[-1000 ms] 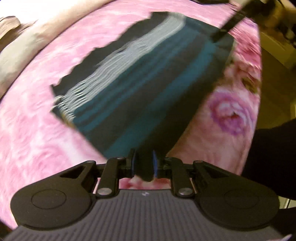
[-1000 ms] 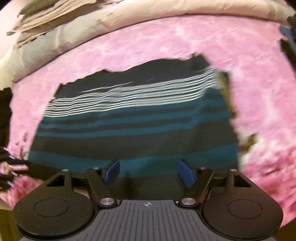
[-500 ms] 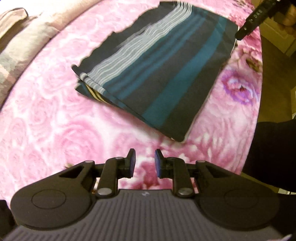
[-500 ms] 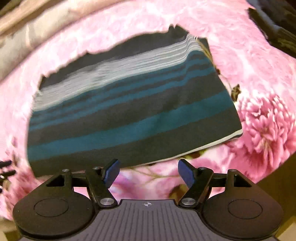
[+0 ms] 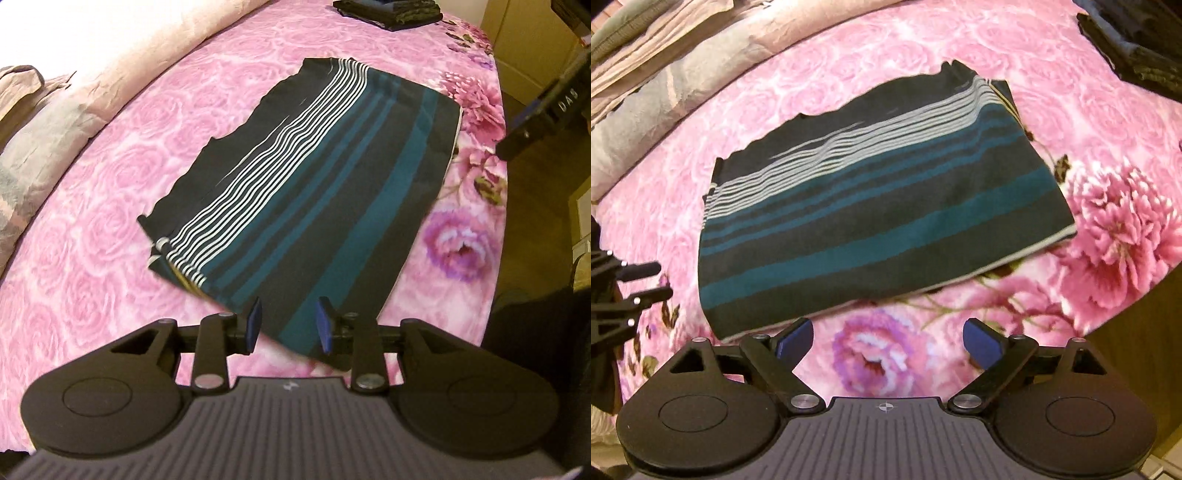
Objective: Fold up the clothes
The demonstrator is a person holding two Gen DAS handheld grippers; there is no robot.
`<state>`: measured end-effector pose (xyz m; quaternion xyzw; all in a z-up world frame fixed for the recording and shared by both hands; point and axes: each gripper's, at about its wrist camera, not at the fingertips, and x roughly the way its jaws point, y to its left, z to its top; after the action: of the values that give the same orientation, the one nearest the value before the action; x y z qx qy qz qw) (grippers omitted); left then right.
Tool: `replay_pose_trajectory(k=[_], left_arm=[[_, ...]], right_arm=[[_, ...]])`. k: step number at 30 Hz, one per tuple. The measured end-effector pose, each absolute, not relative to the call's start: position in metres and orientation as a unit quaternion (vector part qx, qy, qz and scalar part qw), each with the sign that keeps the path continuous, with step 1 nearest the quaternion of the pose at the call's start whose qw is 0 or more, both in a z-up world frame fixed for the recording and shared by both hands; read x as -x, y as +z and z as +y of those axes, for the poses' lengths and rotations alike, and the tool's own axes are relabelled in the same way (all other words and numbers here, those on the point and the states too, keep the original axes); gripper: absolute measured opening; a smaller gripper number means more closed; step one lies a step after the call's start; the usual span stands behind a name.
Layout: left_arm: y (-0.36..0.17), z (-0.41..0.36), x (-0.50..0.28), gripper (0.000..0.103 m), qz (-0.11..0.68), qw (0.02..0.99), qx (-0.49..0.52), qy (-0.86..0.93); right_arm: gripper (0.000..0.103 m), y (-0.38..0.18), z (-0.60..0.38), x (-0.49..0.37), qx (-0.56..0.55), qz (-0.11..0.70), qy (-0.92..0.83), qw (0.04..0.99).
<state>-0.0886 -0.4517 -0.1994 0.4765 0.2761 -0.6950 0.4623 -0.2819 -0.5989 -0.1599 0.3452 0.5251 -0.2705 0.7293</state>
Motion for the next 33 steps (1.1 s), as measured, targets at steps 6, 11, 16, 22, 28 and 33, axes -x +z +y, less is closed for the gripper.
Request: replay_pose_trajectory(k=[6,11,16,22,28,33], left_arm=[[-0.196,-0.457,0.119,0.030,0.266,0.449,-0.497,-0.693],[-0.190,-0.460,0.139,0.033,0.256,0.443,-0.510,-0.692],[-0.186,-0.460,0.144,0.035,0.241,0.439,-0.521,-0.691],[-0.194,-0.449,0.121,0.038,0.190,0.431,-0.553,-0.688],[-0.227,-0.434,0.060,0.069,0.036,0.385,-0.613,-0.689],[-0.273,-0.437,0.012,0.069,-0.094,0.315,-0.638,-0.696]], right_arm=[[0.091,-0.158,-0.608,0.299,-0.344,0.523,-0.259,0.736],[0.091,-0.160,-0.615,0.310,-0.351,0.518,-0.253,0.738],[0.091,-0.163,-0.617,0.315,-0.354,0.516,-0.247,0.740],[0.091,-0.157,-0.595,0.296,-0.283,0.535,-0.225,0.764],[0.091,-0.149,-0.526,0.242,-0.105,0.554,-0.163,0.809],[0.091,-0.176,-0.468,0.188,-0.060,0.561,-0.144,0.813]])
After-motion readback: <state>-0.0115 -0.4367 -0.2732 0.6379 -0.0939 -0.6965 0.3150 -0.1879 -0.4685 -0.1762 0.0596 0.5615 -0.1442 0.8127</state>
